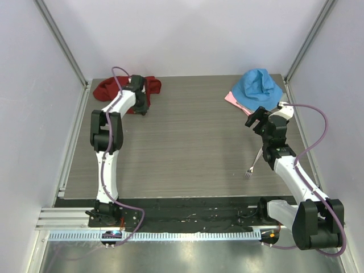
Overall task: Fold the napkin, place the utensils inside, and roll it up
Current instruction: Move the napkin to the centre of the board
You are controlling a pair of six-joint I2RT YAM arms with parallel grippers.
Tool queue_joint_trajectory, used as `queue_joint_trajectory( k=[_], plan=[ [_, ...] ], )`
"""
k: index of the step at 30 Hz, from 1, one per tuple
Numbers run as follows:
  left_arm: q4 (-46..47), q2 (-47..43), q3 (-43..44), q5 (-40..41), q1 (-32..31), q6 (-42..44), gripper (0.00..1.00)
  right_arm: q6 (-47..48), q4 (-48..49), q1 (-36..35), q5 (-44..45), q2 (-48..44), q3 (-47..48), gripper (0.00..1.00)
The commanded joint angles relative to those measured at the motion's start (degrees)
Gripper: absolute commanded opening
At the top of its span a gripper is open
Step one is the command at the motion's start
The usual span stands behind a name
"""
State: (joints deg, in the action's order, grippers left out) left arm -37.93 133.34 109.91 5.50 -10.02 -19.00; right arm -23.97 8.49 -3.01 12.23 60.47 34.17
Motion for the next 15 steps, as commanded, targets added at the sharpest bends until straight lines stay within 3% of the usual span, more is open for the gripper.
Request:
queue_joint_trajectory(
  k=[1, 3, 9, 13, 15],
  plan=[
    [-0.74, 2.10, -1.71, -4.26, -0.26, 0.28, 0.09, -0.47, 1.97, -0.25, -0.36, -0.97, 1.86, 0.89],
    [-0.65, 1.32, -2.68, -4.79, -0.26, 0.20, 0.00, -0.21, 1.88, -0.25, -0.63, -0.61, 1.86, 0.88],
    [5.47, -5.88, -13.19, -9.18, -1.66, -2.43, 0.00, 0.41, 1.79, -2.09, 0.07, 0.26, 2.39, 0.86],
    [15.85, -15.10, -25.51, -14.54, -6.05, -10.50, 0.00, 0.32, 2.58, -7.08, 0.95, 2.63, 3.26, 0.85],
    [19.11, -16.61, -29.74, -16.92, -11.49, -12.80, 0.00, 0.24, 2.67, -9.20, 1.31, 5.08, 3.88, 0.85]
  ],
)
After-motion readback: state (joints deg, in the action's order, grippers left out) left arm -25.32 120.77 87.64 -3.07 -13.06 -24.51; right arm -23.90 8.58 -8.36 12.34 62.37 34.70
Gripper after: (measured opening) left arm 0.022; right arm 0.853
